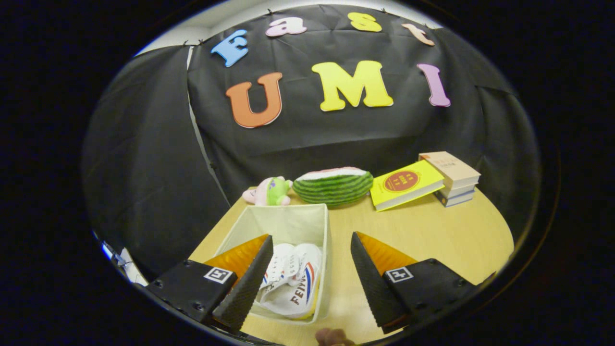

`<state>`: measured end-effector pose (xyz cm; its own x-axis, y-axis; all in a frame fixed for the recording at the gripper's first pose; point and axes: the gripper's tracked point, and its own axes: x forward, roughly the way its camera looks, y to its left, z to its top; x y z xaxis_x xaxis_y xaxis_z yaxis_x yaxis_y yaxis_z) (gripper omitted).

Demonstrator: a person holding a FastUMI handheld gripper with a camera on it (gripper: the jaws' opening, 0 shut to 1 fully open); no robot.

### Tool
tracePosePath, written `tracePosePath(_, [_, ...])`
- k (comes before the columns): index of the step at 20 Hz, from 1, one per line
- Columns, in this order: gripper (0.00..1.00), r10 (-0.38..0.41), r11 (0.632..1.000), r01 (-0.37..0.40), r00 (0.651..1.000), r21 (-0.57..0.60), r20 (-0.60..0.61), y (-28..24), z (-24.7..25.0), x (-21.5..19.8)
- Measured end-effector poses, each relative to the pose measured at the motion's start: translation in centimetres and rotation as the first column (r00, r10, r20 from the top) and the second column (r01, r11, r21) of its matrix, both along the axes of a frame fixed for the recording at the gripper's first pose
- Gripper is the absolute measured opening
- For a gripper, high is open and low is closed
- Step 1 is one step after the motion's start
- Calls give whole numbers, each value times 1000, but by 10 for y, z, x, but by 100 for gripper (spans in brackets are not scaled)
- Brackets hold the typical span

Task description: Open the storage box then place both shoes into the box .Put the left shoe in first, then the right shoe, with the right side of both shoes facing outward in a uniform manner.

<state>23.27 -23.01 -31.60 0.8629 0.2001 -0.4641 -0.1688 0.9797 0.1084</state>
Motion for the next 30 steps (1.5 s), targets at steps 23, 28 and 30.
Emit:
tracePosePath(23, [100, -109, 987, 147, 901, -60, 419, -78, 149, -88])
tracePosePath(28, [100, -106, 986, 150, 898, -71, 427, -91, 153, -112])
tracePosePath(30, [100, -106, 986, 152, 889, -68, 445, -98, 159, -122])
